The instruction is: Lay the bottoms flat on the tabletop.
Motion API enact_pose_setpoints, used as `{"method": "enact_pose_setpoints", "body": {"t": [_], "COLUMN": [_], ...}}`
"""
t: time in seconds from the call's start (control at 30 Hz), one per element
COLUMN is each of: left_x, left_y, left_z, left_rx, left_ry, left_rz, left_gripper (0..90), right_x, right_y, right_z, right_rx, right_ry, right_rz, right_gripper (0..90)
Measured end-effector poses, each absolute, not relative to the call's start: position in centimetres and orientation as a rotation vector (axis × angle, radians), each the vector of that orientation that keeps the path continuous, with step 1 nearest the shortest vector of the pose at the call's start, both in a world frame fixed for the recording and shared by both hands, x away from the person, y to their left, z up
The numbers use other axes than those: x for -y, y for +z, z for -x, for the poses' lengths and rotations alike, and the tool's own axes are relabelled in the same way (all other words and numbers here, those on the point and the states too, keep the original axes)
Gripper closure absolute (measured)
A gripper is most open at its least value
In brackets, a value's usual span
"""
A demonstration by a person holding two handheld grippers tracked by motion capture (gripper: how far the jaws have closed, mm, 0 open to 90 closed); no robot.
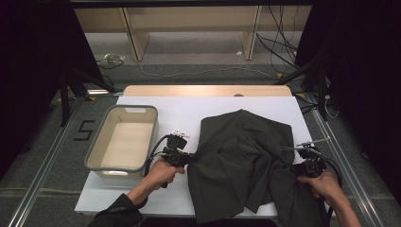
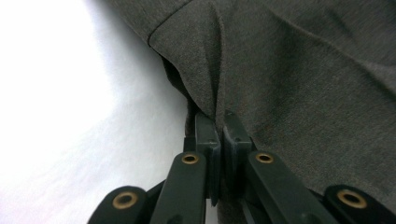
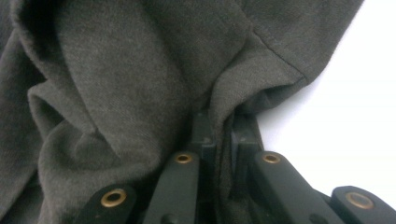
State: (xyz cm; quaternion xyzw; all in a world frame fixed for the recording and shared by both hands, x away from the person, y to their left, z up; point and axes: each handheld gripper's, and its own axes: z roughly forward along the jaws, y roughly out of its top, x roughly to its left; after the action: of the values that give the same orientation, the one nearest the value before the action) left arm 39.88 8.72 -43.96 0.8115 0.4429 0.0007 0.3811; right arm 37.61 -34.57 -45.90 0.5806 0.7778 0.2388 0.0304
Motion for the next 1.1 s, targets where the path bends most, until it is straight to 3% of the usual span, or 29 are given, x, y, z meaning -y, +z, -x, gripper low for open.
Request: {"method": "enact_pose_setpoints", "body": {"t": [0.67, 1.1], "left_x": [-13.7, -10.2], "left_y": [-43.1, -44.7], "left_z": [-35.4, -34.9], "left_rx": [-1.066, -1.007], "left_ry": [-0.026, -0.082], "left_rz": [-2.089, -2.173], "left_gripper": [87.2, 85.5], "right_x": [31.2, 33.7], "right_y": [-44.6, -44.2], "right_z": [-32.1, -32.7], "right_rx": [-2.534, -2.355], "right_ry": [0.759, 0.579], "right_rz": [-1.630, -1.633], "right_gripper": [84.4, 84.9]}}
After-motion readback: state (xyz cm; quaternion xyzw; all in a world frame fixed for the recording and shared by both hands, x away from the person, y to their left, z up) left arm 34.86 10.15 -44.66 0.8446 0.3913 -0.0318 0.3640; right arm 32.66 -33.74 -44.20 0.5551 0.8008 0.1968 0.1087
